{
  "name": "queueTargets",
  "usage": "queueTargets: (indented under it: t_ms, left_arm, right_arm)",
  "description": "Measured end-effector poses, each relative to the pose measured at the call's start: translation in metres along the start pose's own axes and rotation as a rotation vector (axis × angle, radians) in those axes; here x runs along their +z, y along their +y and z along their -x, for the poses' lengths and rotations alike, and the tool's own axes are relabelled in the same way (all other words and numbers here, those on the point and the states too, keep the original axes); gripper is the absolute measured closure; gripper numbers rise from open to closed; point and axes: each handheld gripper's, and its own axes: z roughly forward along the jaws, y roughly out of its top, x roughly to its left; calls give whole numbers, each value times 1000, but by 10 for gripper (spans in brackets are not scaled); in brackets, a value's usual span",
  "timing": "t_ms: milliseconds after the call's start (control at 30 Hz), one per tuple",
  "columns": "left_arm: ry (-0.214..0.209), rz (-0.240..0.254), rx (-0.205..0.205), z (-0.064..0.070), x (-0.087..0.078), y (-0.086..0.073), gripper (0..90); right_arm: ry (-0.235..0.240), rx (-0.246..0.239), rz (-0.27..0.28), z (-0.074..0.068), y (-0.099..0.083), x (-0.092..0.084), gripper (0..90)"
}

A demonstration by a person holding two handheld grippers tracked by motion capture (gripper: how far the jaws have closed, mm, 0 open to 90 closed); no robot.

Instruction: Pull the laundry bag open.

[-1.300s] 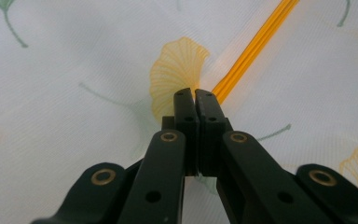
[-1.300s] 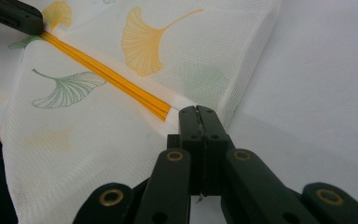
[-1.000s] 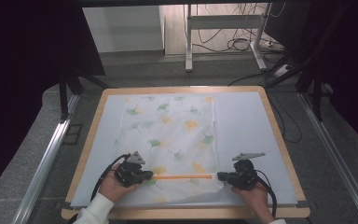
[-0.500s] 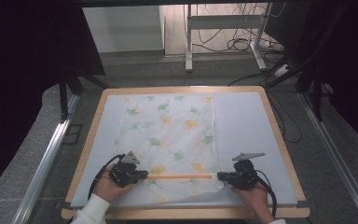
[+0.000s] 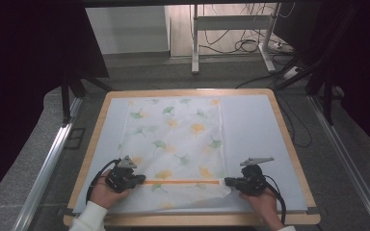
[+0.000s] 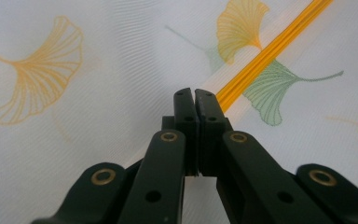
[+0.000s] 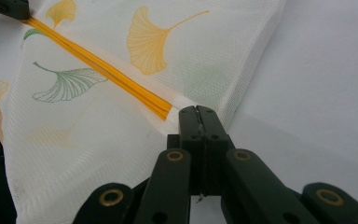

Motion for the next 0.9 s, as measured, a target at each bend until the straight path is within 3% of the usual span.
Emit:
queueTargets:
  t_ms: [900]
  left_arm:
    - [43, 3, -52, -19, -12, -12, 896]
  right_arm:
    - [0, 0, 0, 0, 0, 0, 894]
